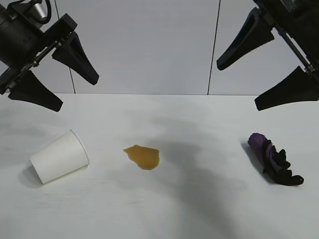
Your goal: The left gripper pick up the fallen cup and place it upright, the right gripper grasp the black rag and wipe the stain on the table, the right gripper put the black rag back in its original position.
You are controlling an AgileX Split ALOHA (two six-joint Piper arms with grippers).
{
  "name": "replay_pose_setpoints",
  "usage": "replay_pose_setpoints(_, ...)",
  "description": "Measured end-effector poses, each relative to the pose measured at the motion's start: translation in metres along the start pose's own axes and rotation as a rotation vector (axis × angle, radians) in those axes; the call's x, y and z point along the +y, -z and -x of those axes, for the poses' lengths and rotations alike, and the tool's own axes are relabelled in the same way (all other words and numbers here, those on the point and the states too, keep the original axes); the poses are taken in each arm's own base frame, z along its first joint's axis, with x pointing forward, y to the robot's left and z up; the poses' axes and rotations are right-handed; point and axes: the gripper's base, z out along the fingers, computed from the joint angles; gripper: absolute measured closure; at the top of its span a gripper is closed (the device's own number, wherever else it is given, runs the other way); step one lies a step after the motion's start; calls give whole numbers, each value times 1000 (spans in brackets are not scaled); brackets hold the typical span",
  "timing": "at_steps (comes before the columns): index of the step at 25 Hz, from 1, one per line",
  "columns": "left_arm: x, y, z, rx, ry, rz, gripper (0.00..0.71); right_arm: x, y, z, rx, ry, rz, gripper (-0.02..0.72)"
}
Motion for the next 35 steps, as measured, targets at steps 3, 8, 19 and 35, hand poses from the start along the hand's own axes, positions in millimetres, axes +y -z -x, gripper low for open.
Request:
replay_pose_setpoints(3, 0, 0, 0, 0, 0, 0, 105, 0, 0, 0, 0, -1, 1, 135)
replay_pose_setpoints(8, 0, 0, 0, 0, 0, 0, 105, 0, 0, -1, 6, 0, 3, 135)
replay_pose_setpoints(19, 0, 0, 0, 0, 0, 0, 105, 1, 0, -1, 12, 1, 6, 135)
replay_pose_setpoints(35, -14, 18, 5, 115, -280, -2, 105, 2, 0, -5, 52, 2, 21, 135)
